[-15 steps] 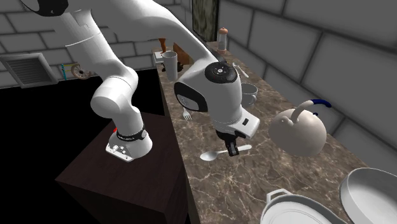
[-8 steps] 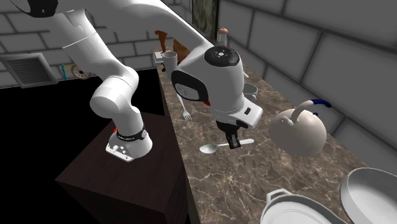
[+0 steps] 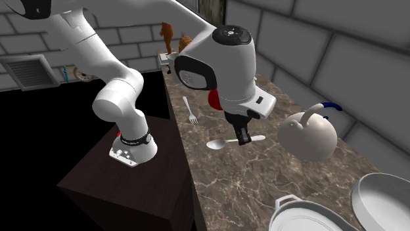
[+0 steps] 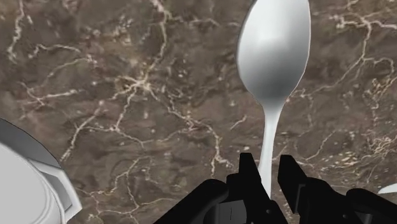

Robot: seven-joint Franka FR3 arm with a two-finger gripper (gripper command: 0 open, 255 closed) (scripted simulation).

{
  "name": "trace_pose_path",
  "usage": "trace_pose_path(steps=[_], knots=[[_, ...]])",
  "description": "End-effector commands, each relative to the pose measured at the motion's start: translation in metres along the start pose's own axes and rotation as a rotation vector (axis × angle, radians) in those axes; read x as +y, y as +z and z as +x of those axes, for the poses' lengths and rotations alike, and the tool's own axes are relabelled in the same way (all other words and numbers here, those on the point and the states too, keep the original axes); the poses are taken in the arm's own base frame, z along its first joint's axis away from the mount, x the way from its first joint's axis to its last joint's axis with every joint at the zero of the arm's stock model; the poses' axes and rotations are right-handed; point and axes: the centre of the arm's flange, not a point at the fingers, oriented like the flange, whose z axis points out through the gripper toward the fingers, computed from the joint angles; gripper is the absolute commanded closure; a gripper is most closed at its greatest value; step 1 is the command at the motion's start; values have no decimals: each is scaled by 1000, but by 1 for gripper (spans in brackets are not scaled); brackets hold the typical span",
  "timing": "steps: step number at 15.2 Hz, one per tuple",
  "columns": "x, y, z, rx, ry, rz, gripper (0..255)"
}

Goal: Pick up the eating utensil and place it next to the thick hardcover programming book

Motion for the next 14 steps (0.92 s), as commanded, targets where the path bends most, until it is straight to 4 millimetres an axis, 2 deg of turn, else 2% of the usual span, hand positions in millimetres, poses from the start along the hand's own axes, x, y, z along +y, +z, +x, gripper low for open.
trace_pose_path(steps=[1, 2, 14], knots=[[-1, -11, 3, -1, 0, 0, 255], [-1, -15, 4, -1, 0, 0, 255], [-136, 19, 80, -1, 0, 0, 255]])
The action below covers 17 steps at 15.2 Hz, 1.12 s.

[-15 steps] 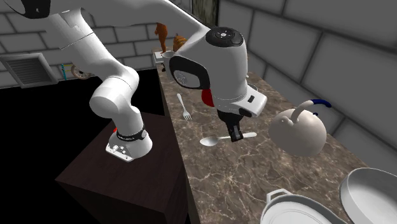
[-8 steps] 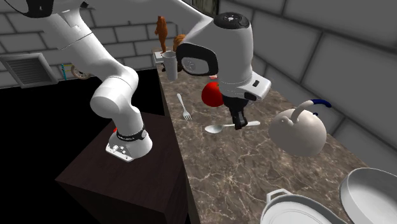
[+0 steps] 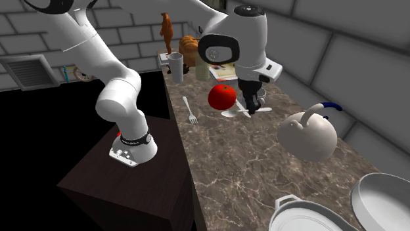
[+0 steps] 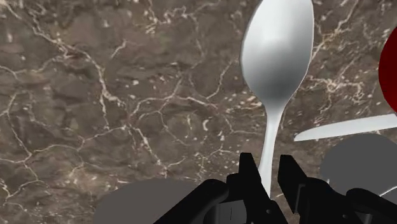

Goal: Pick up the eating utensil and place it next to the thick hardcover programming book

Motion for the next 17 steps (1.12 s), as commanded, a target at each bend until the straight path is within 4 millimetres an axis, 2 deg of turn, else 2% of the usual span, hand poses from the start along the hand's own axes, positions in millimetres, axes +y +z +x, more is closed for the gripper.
trace_pose_path(steps=[1, 17], knots=[[-22, 6, 13, 1, 1, 0, 255], [-202, 52, 115, 1, 1, 0, 255]])
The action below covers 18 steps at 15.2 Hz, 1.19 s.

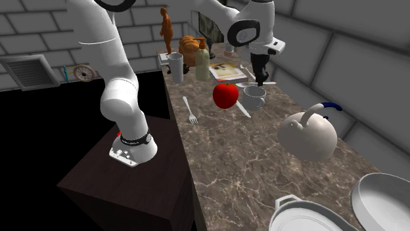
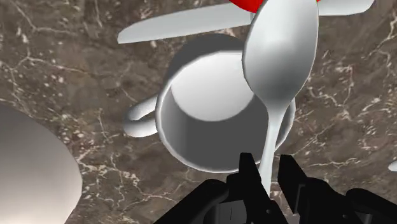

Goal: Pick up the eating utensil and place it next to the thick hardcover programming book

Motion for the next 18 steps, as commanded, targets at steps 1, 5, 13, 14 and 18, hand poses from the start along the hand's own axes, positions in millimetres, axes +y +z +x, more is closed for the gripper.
trace_pose_path(steps=[1, 5, 13, 14, 18], knots=[[-20, 3, 15, 0, 2, 0, 255], [-65, 14, 40, 0, 2, 0, 255], [-154, 37, 92, 0, 2, 0, 255], [-165, 40, 98, 0, 2, 0, 255], [-175, 58, 101, 0, 2, 0, 255]])
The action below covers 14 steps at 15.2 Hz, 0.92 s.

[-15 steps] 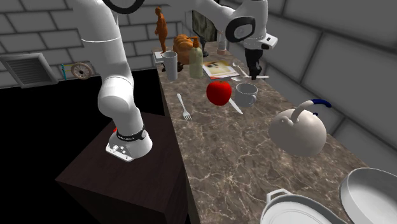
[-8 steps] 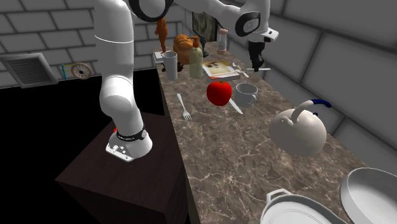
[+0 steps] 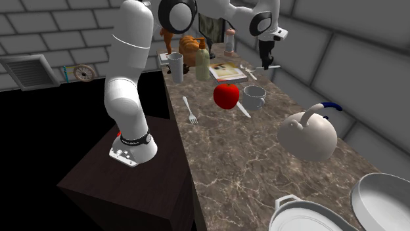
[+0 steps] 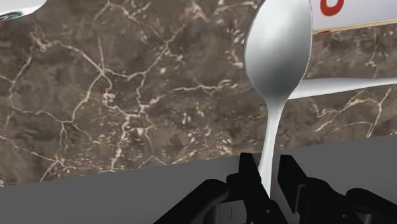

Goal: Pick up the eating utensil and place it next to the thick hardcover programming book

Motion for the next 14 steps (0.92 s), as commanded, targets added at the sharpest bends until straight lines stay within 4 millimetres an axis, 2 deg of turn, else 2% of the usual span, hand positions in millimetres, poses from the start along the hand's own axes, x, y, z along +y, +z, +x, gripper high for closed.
trace_pose_path(steps=[1, 14], knots=[[0, 9, -1, 1, 1, 0, 255], [8, 74, -16, 1, 1, 0, 255]])
